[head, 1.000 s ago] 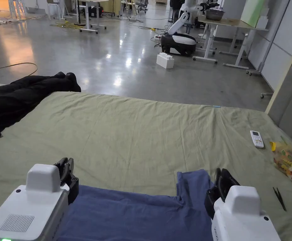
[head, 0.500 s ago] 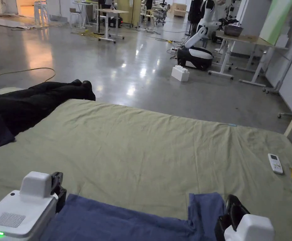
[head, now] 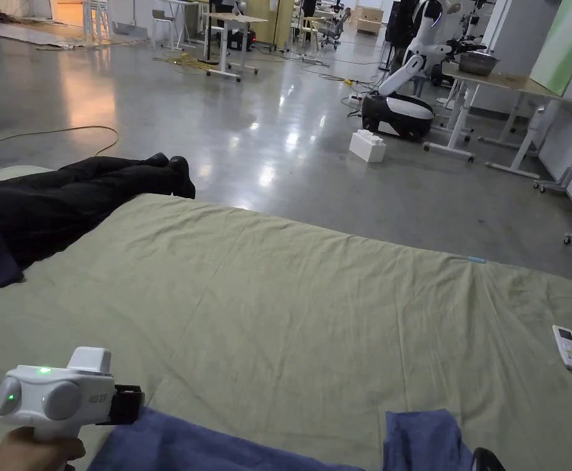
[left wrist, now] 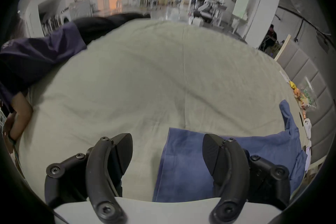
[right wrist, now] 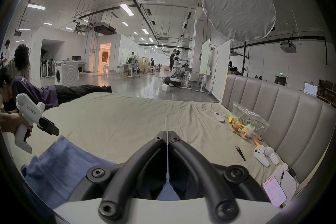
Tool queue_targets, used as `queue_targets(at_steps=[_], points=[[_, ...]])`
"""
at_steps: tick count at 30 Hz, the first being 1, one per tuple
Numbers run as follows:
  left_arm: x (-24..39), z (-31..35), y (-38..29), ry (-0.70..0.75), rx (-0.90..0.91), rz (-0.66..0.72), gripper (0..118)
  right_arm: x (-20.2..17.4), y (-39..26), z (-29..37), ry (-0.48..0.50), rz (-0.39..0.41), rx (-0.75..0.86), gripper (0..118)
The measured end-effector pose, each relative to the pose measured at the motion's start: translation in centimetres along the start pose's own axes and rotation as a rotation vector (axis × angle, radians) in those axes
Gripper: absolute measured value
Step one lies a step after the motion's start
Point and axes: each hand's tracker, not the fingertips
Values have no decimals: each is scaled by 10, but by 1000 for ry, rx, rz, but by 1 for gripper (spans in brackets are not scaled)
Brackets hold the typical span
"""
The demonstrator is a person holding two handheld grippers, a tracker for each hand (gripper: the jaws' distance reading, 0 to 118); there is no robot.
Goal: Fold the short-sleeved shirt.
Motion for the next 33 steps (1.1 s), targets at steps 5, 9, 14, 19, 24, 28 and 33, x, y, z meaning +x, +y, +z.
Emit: queue_targets(at_steps=[5, 9, 14, 19, 24, 28, 33], points=[[6, -34, 3, 39, -118, -50, 81, 8, -10, -5, -14, 6, -39, 2], [16, -54, -2, 72, -151, -134, 79, 14, -18, -6, -23, 1, -76, 2], [26, -50, -7, 72, -146, -171, 53, 18, -28, -5, -27, -4, -112, 2], [33, -46, -5, -15, -127, -211, 10, 23, -37, -8, -25, -21, -148, 2], [35, -36, -6, -10, -136, -225, 5, 32, -40, -20, -42, -38, -189, 2], [29, -9, -6, -45, -34, -153, 5, 49, -43, -47, -36, -42, -284, 2], [24, 27, -13, -59, 54, -166, 5, 74, -57, -110, 11, -56, -522, 32]])
